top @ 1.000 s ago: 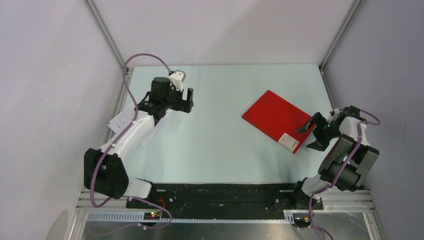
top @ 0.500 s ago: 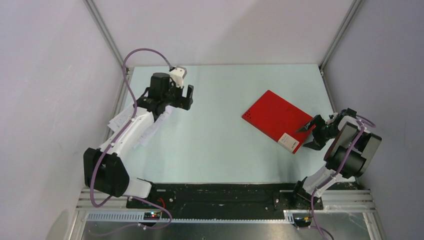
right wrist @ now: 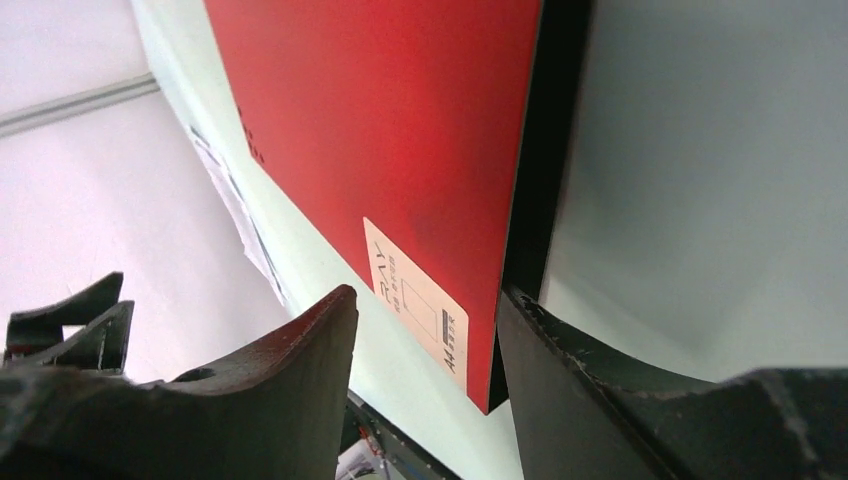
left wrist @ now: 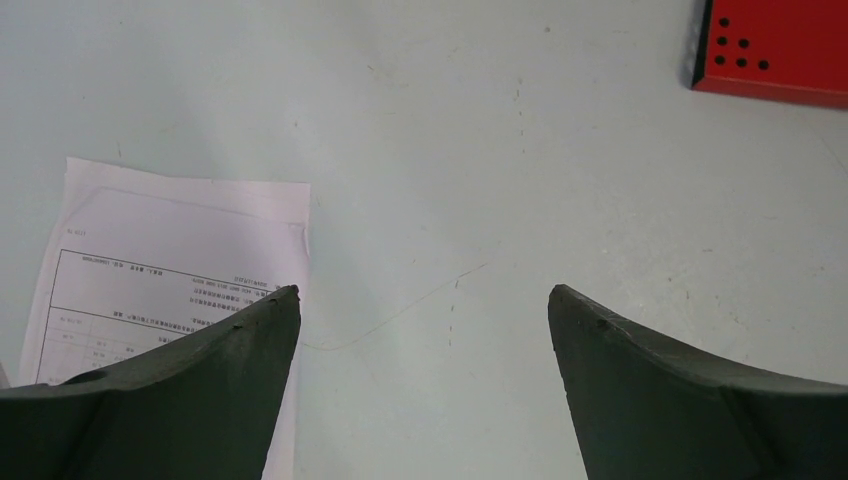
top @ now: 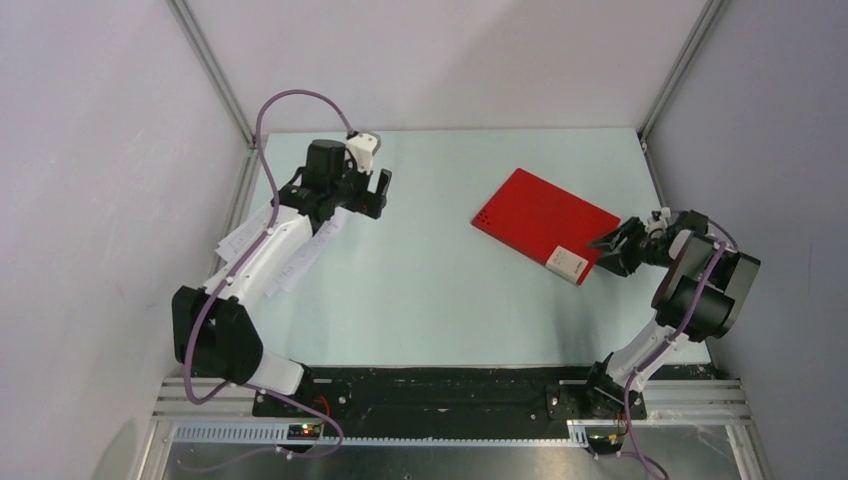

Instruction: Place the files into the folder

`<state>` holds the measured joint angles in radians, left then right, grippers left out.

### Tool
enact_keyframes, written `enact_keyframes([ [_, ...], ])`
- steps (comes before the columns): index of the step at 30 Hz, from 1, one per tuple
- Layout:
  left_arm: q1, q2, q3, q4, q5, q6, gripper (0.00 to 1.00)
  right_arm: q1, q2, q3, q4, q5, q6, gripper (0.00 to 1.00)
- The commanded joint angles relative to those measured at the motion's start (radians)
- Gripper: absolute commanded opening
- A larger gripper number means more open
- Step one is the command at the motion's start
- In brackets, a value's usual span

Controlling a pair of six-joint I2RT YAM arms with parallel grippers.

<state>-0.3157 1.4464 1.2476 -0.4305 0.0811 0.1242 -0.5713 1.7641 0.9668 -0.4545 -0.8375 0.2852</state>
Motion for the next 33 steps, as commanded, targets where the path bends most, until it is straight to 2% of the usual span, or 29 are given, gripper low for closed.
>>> enact_keyframes([
  [1, -0.013, 0.014, 0.042, -0.007, -0.013, 0.040, 0.98, 0.086, 0.035, 0.023, 0.202, -0.113, 0.041, 0.57],
  [5, -0.021, 0.012, 0.044, -0.021, -0.021, 0.058, 0.98, 0.169, 0.092, 0.050, 0.321, -0.120, 0.098, 0.56],
  [8, -0.023, 0.012, 0.045, -0.037, -0.033, 0.081, 0.98, 0.210, 0.139, 0.070, 0.450, -0.133, 0.175, 0.49],
  [10, -0.025, 0.012, 0.045, -0.047, -0.046, 0.088, 0.98, 0.241, 0.184, 0.102, 0.502, -0.136, 0.203, 0.35],
  [12, -0.029, 0.016, 0.046, -0.059, -0.048, 0.097, 0.98, 0.273, 0.228, 0.144, 0.520, -0.140, 0.201, 0.13],
  [16, -0.037, 0.015, 0.048, -0.080, -0.053, 0.117, 0.98, 0.327, 0.277, 0.207, 0.573, -0.166, 0.214, 0.02],
  [20, -0.041, 0.007, 0.049, -0.093, -0.064, 0.137, 0.98, 0.359, 0.257, 0.214, 0.584, -0.148, 0.197, 0.00],
  [27, -0.040, 0.022, 0.052, -0.094, -0.049, 0.093, 0.98, 0.410, 0.109, 0.149, 0.546, -0.008, 0.032, 0.00],
  [31, -0.035, 0.048, 0.072, -0.094, -0.037, 0.003, 1.00, 0.468, -0.004, 0.105, 0.530, 0.080, -0.102, 0.00],
  [33, -0.022, 0.058, 0.087, -0.094, -0.018, -0.054, 1.00, 0.513, -0.077, 0.071, 0.532, 0.123, -0.243, 0.00],
])
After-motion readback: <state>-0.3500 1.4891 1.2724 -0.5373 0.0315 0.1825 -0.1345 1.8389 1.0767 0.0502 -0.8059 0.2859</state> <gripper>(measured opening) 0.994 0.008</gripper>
